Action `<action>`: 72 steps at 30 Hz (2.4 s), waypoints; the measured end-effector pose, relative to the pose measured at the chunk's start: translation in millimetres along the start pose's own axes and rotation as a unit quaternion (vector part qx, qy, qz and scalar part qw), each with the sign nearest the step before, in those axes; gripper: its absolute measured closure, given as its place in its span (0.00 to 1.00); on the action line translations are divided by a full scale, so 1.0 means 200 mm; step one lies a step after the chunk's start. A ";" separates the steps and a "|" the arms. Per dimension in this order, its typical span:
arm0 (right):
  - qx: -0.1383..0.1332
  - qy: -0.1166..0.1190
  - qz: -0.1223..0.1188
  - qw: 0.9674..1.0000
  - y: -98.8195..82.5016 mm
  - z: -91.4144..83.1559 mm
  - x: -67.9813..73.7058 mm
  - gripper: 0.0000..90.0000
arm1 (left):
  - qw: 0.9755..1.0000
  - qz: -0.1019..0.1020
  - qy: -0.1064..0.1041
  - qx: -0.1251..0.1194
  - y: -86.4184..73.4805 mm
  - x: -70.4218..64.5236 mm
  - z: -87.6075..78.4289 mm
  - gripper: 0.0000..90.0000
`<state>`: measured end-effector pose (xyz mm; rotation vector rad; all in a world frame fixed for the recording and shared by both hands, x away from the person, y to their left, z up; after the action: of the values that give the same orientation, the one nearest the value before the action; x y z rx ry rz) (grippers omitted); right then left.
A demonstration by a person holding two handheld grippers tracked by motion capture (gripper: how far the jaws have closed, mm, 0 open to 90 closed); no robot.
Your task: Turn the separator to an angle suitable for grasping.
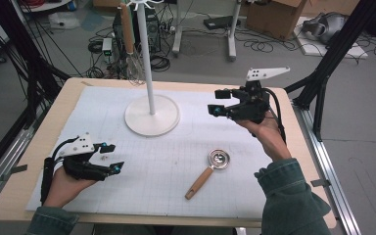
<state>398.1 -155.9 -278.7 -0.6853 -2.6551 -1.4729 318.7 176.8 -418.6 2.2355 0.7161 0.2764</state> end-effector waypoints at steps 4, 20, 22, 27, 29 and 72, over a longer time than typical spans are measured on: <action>0.002 0.001 0.010 1.000 -0.09 0.00 -0.01 0.23 | 1.000 -0.002 0.005 0.000 0.01 -0.01 -0.01 0.34; 0.039 0.003 -0.006 0.999 -0.43 0.01 0.03 0.60 | 1.000 -0.018 0.019 0.004 -0.03 0.02 0.00 0.32; 0.045 0.007 -0.007 0.999 -0.47 0.02 0.04 0.65 | 1.000 -0.019 0.019 0.004 -0.03 0.01 0.00 0.31; 0.059 0.011 -0.010 0.998 -0.56 0.04 0.06 0.74 | 1.000 -0.017 0.020 0.004 -0.03 0.01 0.01 0.31; 0.064 0.010 -0.014 0.998 -0.59 0.06 0.07 0.77 | 1.000 -0.016 0.020 0.005 -0.03 0.01 0.01 0.30; 0.235 0.063 -0.085 0.966 -1.04 0.52 0.23 0.99 | 0.999 -0.025 0.026 -0.002 -0.07 0.02 -0.03 0.27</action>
<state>294.6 -148.6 -492.4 -0.3213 -2.8525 -0.8133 313.8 189.9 -424.9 2.2093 0.7973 0.3124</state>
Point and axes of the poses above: each handheld gripper's, and its own axes: z roughly forward along the jaws, y roughly out of its top, x roughly to its left, the point moved 8 cm from there along z, roughly forward along the jaws, and after that the axes turned 15 degrees about x, right-handed, at the moved point
